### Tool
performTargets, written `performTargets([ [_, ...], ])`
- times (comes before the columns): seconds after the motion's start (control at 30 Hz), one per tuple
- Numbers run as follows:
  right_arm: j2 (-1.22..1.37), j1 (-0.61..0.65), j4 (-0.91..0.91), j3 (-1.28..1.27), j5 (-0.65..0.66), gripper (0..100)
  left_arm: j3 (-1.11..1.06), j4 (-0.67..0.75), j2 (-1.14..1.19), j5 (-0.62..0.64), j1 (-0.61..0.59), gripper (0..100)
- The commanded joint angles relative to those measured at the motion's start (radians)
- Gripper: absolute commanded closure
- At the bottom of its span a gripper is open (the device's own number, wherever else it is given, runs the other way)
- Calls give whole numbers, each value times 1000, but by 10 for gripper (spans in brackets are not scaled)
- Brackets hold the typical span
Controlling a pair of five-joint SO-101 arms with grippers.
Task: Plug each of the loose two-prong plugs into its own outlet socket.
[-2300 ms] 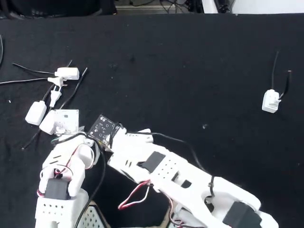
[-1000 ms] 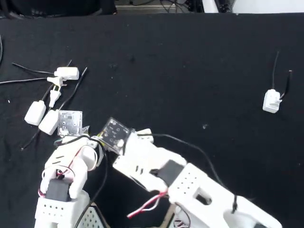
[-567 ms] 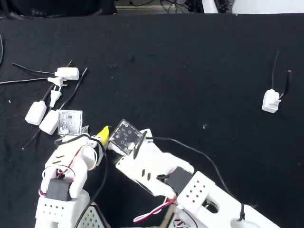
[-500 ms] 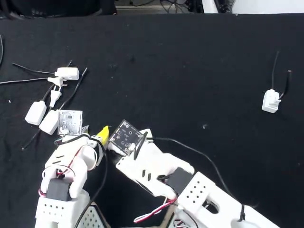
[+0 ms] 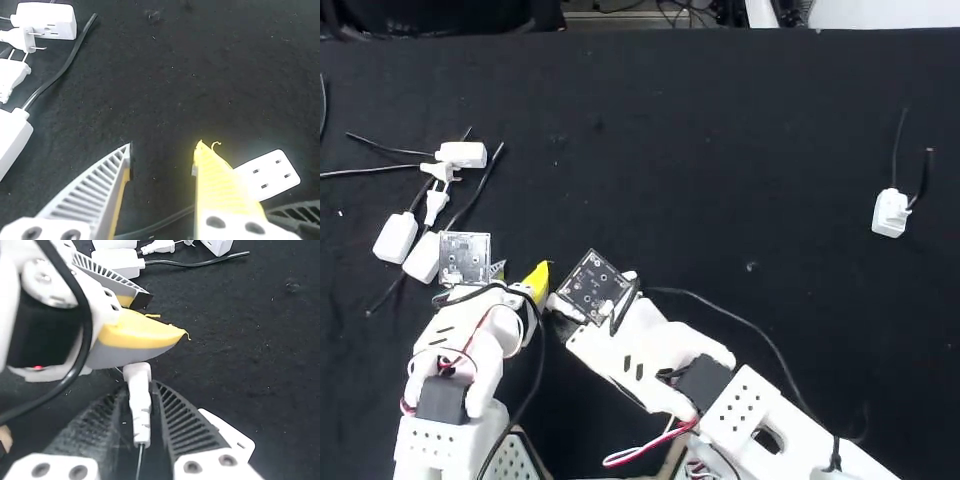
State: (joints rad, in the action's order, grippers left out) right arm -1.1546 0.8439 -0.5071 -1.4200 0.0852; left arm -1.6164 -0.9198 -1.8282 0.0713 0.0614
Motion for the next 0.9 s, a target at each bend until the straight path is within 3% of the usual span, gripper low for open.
performTargets([
  [0.0, -50, -44, 17, 15, -34, 988, 4, -15, 9, -6, -2, 795],
  [0.13, -48, -48, 34, 13, -86, 988, 4, -15, 9, -6, -2, 795],
  [0.87, -50, -38, 89, -19, -100, 988, 1, -15, 9, -3, -1, 795],
])
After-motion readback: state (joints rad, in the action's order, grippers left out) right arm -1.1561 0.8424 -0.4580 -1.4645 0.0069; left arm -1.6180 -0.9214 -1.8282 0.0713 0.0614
